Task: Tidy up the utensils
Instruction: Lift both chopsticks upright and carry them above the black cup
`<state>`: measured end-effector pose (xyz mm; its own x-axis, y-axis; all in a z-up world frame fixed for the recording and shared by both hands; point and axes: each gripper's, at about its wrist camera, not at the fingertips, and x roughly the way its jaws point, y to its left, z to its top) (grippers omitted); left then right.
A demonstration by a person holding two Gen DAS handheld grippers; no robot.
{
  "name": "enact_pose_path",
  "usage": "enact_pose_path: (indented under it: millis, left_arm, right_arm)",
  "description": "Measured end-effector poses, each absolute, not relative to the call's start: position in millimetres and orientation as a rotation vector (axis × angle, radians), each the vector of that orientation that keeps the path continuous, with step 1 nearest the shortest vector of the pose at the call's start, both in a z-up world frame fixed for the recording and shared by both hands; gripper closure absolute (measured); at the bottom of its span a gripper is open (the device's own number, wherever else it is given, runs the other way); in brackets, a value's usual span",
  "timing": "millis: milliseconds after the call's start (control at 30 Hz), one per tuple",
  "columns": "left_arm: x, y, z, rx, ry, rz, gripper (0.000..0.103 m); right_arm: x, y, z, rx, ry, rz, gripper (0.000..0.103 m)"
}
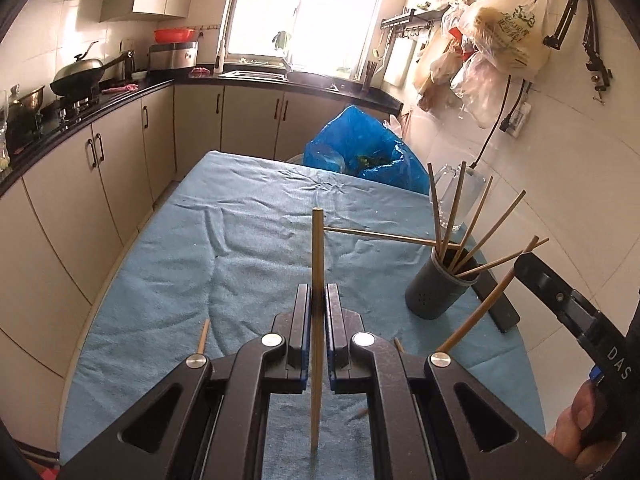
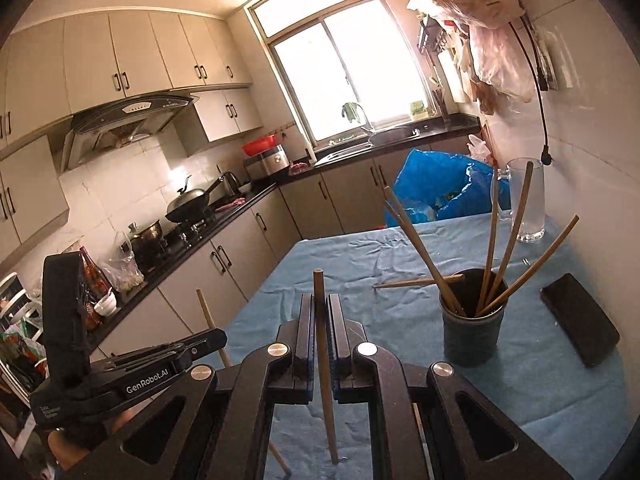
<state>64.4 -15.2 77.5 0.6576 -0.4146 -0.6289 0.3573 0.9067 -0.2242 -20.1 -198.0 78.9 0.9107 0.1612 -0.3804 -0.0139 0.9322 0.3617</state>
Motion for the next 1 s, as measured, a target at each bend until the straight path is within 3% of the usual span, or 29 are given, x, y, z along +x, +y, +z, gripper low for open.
enact_pose_path:
  millis: [1000]
  left_arm:
    - [54,-19,84,-0.053,0.705,-0.42,0.097]
  right_arm:
    - [-38,-209,89,0.376,0.373,0.079,0.097]
